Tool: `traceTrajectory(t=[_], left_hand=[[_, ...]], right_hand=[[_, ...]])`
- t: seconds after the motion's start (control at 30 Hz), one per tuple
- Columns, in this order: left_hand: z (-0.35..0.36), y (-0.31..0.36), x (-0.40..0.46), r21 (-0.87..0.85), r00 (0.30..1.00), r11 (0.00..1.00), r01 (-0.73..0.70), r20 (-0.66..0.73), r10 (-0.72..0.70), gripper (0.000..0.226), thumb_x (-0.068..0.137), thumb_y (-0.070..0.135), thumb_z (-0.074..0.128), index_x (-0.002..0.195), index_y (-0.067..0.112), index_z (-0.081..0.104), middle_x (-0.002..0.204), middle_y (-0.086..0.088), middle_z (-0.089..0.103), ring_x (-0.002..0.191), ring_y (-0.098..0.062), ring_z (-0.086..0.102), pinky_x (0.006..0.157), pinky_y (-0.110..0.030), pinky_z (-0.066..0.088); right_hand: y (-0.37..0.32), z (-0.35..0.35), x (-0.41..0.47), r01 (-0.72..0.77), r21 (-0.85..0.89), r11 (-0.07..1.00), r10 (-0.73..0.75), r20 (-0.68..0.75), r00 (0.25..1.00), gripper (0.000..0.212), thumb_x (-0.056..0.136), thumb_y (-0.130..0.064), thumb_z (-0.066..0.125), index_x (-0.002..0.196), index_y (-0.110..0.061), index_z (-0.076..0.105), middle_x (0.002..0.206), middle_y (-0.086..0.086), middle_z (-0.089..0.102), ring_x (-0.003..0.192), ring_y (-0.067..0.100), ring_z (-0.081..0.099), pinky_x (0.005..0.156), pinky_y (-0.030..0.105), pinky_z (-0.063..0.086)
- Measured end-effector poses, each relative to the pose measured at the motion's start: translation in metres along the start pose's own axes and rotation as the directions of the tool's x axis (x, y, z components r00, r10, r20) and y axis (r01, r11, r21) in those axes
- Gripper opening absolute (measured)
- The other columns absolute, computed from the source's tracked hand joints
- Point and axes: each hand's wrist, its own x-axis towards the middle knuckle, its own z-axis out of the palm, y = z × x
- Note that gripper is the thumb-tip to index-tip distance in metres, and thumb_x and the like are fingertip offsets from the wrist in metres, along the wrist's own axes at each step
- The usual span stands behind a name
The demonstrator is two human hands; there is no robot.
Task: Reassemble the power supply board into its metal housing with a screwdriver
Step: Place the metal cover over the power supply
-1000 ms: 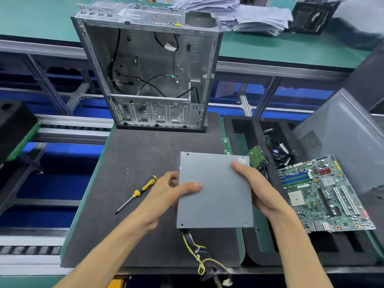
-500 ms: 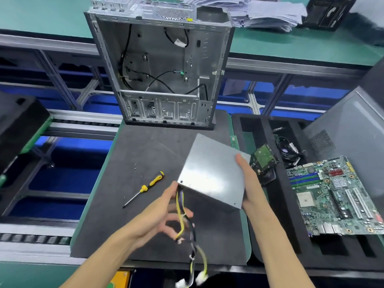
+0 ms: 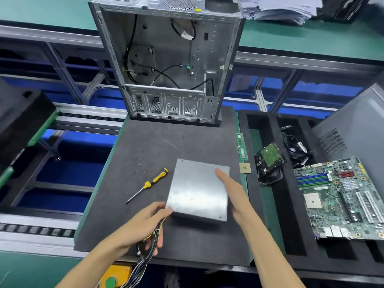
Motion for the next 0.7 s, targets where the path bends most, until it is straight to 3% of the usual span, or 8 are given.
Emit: traceTrajectory(t=[0.1, 0.27, 0.33, 0.4, 0.47, 0.53, 0.63, 0.7], left_hand=[[-0.003, -0.001, -0.003, 0.027, 0.999, 1.0, -0.014, 0.037, 0.013, 0.036, 0.095, 0.062, 0.05, 0.124, 0.042, 0.048, 0.069, -0.024, 0.07, 0.055, -0.037, 0.069, 0.043, -0.028, 0.047], [-0.01, 0.004, -0.001, 0.05, 0.999, 0.999, 0.006, 0.044, -0.009, 0.039, 0.094, 0.062, 0.052, 0.124, 0.038, 0.049, 0.07, -0.025, 0.071, 0.054, -0.036, 0.068, 0.043, -0.028, 0.048], [-0.011, 0.004, 0.001, 0.073, 0.998, 0.997, 0.003, 0.06, -0.007, 0.038, 0.094, 0.064, 0.051, 0.123, 0.04, 0.048, 0.072, -0.023, 0.073, 0.056, -0.036, 0.07, 0.045, -0.028, 0.05], [-0.013, 0.002, 0.003, 0.092, 0.997, 0.996, -0.002, 0.076, -0.005, 0.038, 0.093, 0.065, 0.051, 0.124, 0.042, 0.049, 0.075, -0.018, 0.075, 0.062, -0.037, 0.072, 0.047, -0.03, 0.053], [-0.018, 0.001, 0.008, 0.104, 0.999, 0.994, -0.02, 0.037, 0.016, 0.037, 0.093, 0.064, 0.053, 0.121, 0.041, 0.058, 0.075, -0.013, 0.075, 0.066, -0.033, 0.074, 0.049, -0.03, 0.055], [-0.028, 0.002, 0.02, 0.127, 0.989, 0.99, -0.059, -0.126, 0.075, 0.035, 0.094, 0.059, 0.054, 0.108, 0.032, 0.069, 0.073, -0.009, 0.075, 0.066, -0.028, 0.074, 0.052, -0.031, 0.054], [-0.05, 0.002, 0.043, 0.432, 0.797, 0.9, -0.059, -0.522, 0.303, 0.018, 0.091, 0.049, 0.064, 0.094, 0.031, 0.064, 0.074, 0.007, 0.067, 0.071, -0.016, 0.065, 0.063, -0.032, 0.05], [-0.056, 0.005, 0.055, 0.594, 0.702, 0.804, 0.029, -0.585, 0.406, 0.024, 0.089, 0.044, 0.068, 0.106, 0.032, 0.058, 0.092, 0.011, 0.058, 0.088, -0.014, 0.058, 0.072, -0.036, 0.05]], right_hand=[[-0.003, 0.006, 0.0, 0.014, -0.075, 0.997, -0.011, 0.042, 0.999, 0.054, 0.084, -0.059, 0.075, 0.127, -0.026, 0.071, 0.121, -0.009, 0.076, 0.114, 0.014, 0.071, 0.108, 0.041, 0.049], [-0.004, 0.015, 0.007, 0.042, -0.123, 0.992, -0.047, -0.036, 0.998, 0.036, 0.095, -0.053, 0.066, 0.12, -0.028, 0.071, 0.11, -0.015, 0.077, 0.1, 0.004, 0.073, 0.077, 0.019, 0.054], [-0.001, 0.018, 0.013, 0.067, -0.245, 0.967, -0.104, -0.138, 0.985, 0.025, 0.096, -0.056, 0.063, 0.099, -0.032, 0.071, 0.108, -0.007, 0.074, 0.106, 0.011, 0.067, 0.086, 0.026, 0.048], [0.0, 0.014, 0.019, 0.061, -0.502, 0.863, -0.215, -0.256, 0.942, 0.036, 0.095, -0.059, 0.062, 0.07, -0.035, 0.054, 0.101, 0.002, 0.053, 0.102, 0.02, 0.045, 0.086, 0.033, 0.036], [-0.003, 0.011, 0.021, 0.045, -0.589, 0.807, -0.244, -0.262, 0.934, 0.037, 0.095, -0.059, 0.061, 0.076, -0.027, 0.056, 0.105, 0.007, 0.046, 0.102, 0.021, 0.036, 0.087, 0.037, 0.034], [-0.008, 0.008, 0.019, 0.065, -0.621, 0.781, -0.257, -0.224, 0.94, 0.036, 0.098, -0.055, 0.059, 0.096, -0.02, 0.068, 0.115, 0.012, 0.054, 0.109, 0.021, 0.038, 0.091, 0.036, 0.034], [-0.023, 0.014, 0.011, 0.194, -0.606, 0.771, -0.41, -0.24, 0.88, 0.032, 0.1, -0.043, 0.06, 0.125, -0.023, 0.067, 0.126, 0.005, 0.046, 0.114, 0.011, 0.028, 0.084, 0.016, 0.03], [-0.035, 0.026, 0.004, 0.33, -0.581, 0.744, -0.54, -0.232, 0.809, 0.02, 0.101, -0.033, 0.062, 0.118, -0.025, 0.067, 0.124, -0.001, 0.051, 0.113, 0.008, 0.034, 0.08, 0.007, 0.034]])
